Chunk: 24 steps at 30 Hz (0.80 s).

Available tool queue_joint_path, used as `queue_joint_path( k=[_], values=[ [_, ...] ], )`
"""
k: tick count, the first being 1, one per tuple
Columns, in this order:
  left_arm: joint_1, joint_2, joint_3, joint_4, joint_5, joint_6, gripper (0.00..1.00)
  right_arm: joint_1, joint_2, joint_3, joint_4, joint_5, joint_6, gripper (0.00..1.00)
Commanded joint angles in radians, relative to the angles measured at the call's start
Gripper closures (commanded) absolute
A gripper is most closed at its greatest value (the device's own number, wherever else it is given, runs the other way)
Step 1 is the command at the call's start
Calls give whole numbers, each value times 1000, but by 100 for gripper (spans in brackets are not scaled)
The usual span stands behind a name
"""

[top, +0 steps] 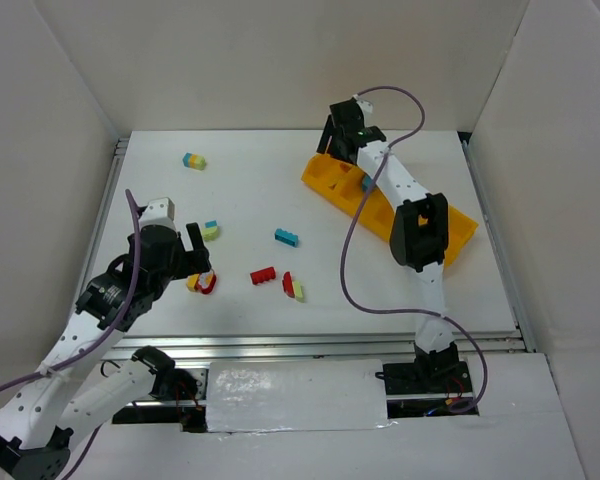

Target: Sort the legos into containers by color

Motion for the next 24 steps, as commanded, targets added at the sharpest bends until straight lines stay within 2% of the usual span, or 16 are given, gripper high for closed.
queue_joint_path(
  k=[1,4,7,9,12,18,22,24],
  values=[
    [7,1,22,29,-2,13,1,21,-191,-49,-2,-46,-43,19],
    [7,-8,22,23,-17,3,1,101,-364,-265,38,-92,-141,19],
    [9,-19,21,19,-26,-1,0,214,-508,-501,64,-90,-155,19],
    [9,-20,18,24,-19,-1,0,292,-569,-677,137,-87,-139,19],
    [10,-17,16,30,-2,3,1,364,-623,-810,222,-119,-138,21],
    [10,-10,10,36,29,12,1,383,-541,-820,313,-279,-378,24],
    [9,-22,5,42,37,16,0,383,-421,-695,221,-336,-569,23],
    [9,-26,2,49,46,20,0,380,-361,-629,203,-297,-588,22]
  ],
)
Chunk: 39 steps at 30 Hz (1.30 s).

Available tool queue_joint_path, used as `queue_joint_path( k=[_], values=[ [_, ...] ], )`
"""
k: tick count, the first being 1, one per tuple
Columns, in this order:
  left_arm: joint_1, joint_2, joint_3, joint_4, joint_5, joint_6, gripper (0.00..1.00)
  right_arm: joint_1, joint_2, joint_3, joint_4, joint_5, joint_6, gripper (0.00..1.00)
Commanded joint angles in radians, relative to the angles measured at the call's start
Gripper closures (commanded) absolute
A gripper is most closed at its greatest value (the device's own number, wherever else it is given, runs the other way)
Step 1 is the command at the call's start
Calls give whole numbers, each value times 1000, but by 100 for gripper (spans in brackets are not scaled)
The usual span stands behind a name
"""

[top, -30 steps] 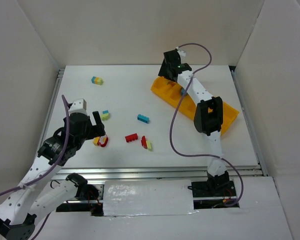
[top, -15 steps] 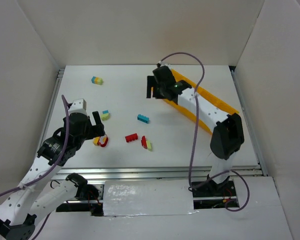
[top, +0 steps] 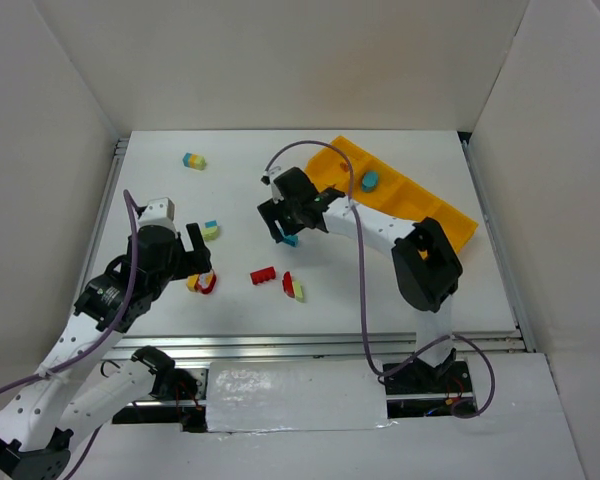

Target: Sort the legos into containers by color

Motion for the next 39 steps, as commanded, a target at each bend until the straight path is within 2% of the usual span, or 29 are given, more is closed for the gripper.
queue_joint_path(
  k=[1,7,10,13,16,19,20,22,23,24,25,26,31,35,39],
  values=[
    [3,-15,2,47,19,21,0,-10,67,123,-5,-19,-164,22],
    [3,-2,7,44,33,29,0,-33,247,323,-152,-25,-204,22],
    [5,-9,5,47,35,32,0,-33,278,330,-177,-51,-213,24],
    [5,-14,5,52,36,34,0,-31,291,316,-177,-45,-208,28],
    [3,-15,5,52,41,35,1,-33,313,322,-207,-51,-202,37],
    [3,-17,5,52,41,37,1,-36,305,286,-202,-58,-195,49],
    [5,-17,5,52,41,37,0,-39,298,275,-183,-68,-190,59],
    [5,-17,4,52,42,38,1,-40,290,259,-169,-69,-181,69],
    [3,-17,4,52,42,38,0,-42,278,249,-157,-55,-169,79],
    [3,-15,5,52,41,38,0,-44,267,244,-149,-51,-164,83],
    [5,-14,5,52,39,38,1,-51,258,235,-143,-46,-156,95],
    [5,-14,5,52,39,38,1,-53,229,230,-122,-19,-130,99],
    [3,-19,5,49,28,34,1,-106,91,192,-47,170,43,100],
    [3,-19,7,46,25,32,1,-259,55,255,-140,265,279,100],
    [5,-14,5,47,24,32,0,-353,96,340,-209,342,364,100]
  ],
)
